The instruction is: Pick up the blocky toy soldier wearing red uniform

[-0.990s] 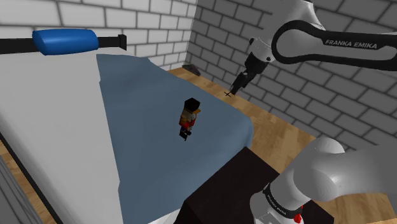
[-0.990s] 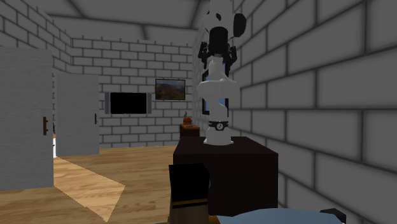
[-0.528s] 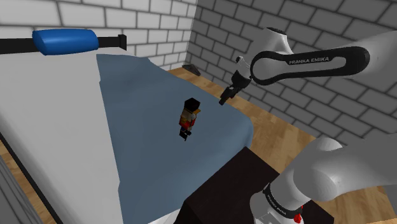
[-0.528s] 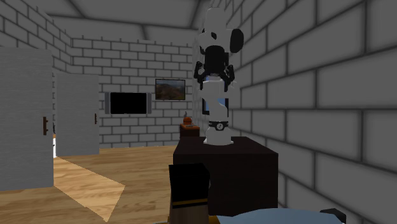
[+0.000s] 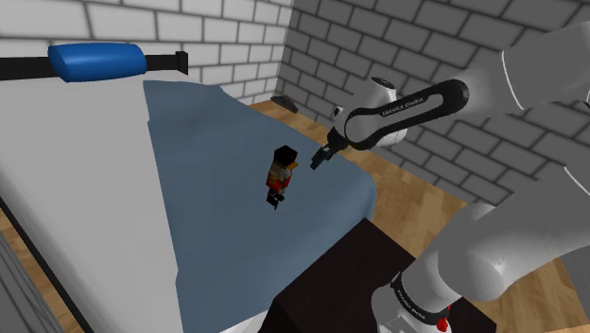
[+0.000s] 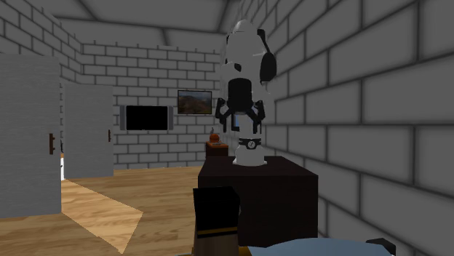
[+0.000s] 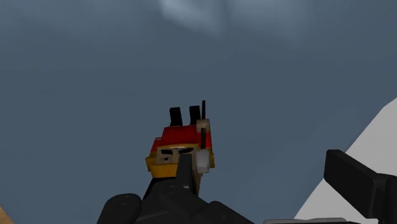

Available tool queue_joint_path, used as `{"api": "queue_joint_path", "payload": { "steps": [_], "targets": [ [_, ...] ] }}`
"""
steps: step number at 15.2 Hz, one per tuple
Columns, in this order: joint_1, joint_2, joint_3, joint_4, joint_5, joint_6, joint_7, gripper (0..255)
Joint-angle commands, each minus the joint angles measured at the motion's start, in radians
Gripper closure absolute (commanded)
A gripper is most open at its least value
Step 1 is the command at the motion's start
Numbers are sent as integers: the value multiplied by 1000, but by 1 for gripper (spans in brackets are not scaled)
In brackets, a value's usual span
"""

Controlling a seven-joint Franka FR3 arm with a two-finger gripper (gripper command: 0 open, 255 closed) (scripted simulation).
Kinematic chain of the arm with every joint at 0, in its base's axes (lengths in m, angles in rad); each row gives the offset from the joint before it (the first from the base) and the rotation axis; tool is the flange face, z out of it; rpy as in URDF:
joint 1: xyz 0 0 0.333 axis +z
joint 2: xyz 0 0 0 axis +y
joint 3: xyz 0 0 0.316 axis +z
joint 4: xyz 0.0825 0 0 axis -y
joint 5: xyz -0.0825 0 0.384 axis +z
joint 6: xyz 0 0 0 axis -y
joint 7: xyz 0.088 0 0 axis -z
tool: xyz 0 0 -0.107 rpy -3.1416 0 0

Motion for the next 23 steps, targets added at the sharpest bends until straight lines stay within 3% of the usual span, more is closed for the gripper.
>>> {"api": "queue_joint_path", "payload": {
  "steps": [1, 3, 6, 9, 12, 15, 18, 20, 23],
  "targets": [
    [30, 84, -26, 11, 56, 83, -46, 0],
    [71, 180, -58, 33, 161, 159, -132, 0],
    [112, 330, -60, 91, 437, 245, -353, 0],
    [33, 476, 56, 179, 724, 297, -595, 0],
    [-95, 610, 202, 278, 902, 345, -765, 0],
    [-206, 740, 320, 382, 1005, 393, -886, 0],
    [-292, 871, 409, 491, 1053, 438, -968, 0],
    [-333, 957, 451, 566, 1064, 463, -1005, 0],
    [-362, 1004, 483, 596, 1071, 488, -1032, 0]
  ]
}}
